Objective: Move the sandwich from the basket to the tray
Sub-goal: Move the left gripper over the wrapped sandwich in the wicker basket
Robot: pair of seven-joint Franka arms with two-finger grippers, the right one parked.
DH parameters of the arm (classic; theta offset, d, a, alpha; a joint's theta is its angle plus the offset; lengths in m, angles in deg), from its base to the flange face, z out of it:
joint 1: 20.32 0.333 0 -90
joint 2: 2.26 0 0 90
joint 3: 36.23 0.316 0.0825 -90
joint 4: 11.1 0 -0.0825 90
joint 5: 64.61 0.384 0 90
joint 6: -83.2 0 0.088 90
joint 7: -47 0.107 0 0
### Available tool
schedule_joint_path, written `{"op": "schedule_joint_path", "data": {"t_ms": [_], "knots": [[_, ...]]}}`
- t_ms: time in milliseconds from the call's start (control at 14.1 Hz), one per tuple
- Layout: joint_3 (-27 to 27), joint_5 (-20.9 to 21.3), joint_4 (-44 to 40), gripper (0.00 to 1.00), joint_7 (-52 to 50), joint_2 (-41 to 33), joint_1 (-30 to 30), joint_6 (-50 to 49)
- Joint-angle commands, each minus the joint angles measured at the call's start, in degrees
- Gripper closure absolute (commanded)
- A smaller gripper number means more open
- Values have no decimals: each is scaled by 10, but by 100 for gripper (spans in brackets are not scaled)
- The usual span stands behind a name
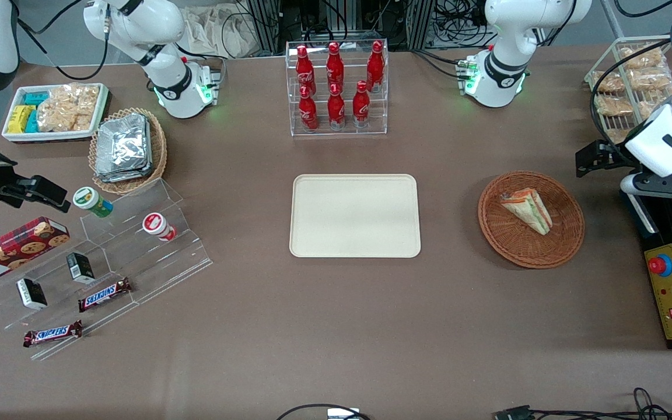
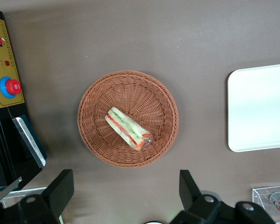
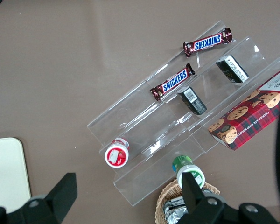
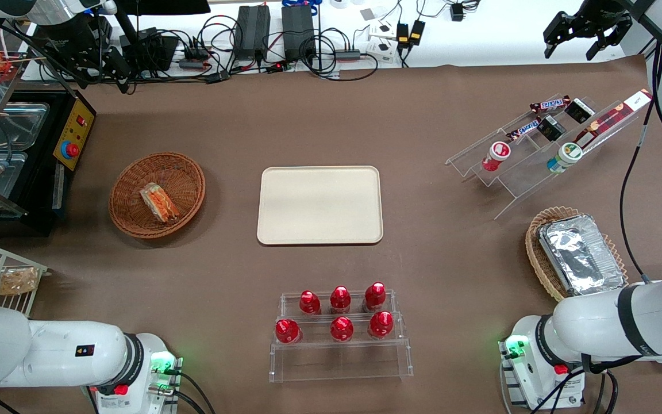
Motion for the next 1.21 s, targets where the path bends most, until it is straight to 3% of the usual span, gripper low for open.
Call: {"op": "schedule_joint_path", "data": {"t_ms": [0,284,567,851,1135], "knots": [[10,-17,-1,0,9,-5,-7,-10],[10,-11,0,0,-3,-2,-7,-12],[10,-6,40,0,-132,2,-7,-7],[11,-4,159,0,-145,-44,10,85],[11,-4,278,0,-229,-77,13,199]]}}
